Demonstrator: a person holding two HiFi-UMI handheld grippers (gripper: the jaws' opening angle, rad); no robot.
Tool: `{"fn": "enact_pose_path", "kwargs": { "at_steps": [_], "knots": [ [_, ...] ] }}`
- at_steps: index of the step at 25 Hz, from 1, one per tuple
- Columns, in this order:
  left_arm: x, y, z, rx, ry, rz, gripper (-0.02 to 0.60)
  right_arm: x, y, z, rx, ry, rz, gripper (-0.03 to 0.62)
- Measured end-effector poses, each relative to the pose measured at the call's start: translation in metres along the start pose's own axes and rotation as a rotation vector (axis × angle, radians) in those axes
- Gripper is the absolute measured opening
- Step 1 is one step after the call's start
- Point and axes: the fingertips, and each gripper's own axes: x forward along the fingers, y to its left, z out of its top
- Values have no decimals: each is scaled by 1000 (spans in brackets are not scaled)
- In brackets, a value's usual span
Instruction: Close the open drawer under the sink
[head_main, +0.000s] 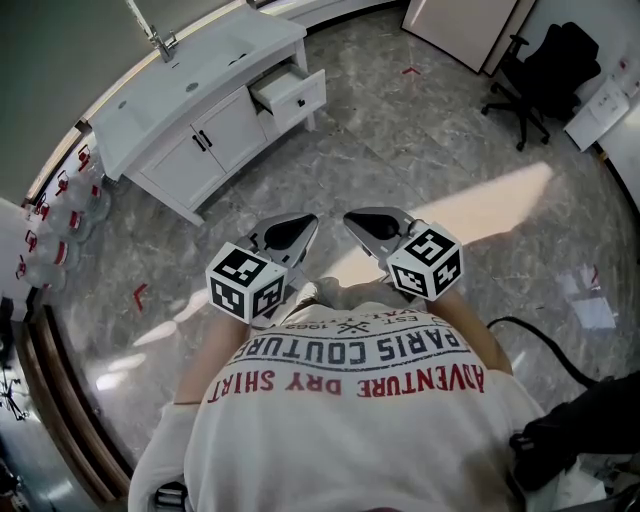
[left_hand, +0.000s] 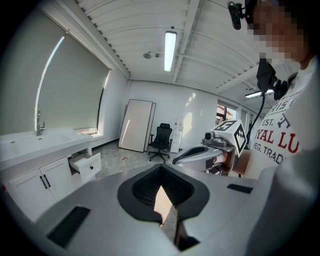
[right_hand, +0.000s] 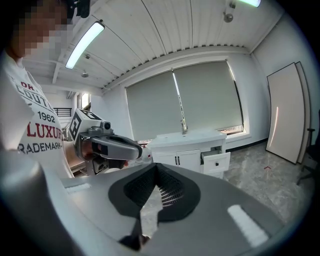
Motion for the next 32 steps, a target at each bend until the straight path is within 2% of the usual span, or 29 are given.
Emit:
{"fn": "enact_pose_path", "kwargs": {
  "at_steps": [11,21,26,32],
  "knots": [
    [5,-2,0,-4,-3,3,0,-5,-5,2,-8,-2,-3,0],
    [30,3,11,13,21,2,0,-10,-34,3,36,-23,-12,0],
    [42,31,5,4,38,10,0,12,-55,0,60,-23,-7,0],
    [65,95,1,-33,50,25,0,69,-98,4,83,3,11,0]
  ]
}}
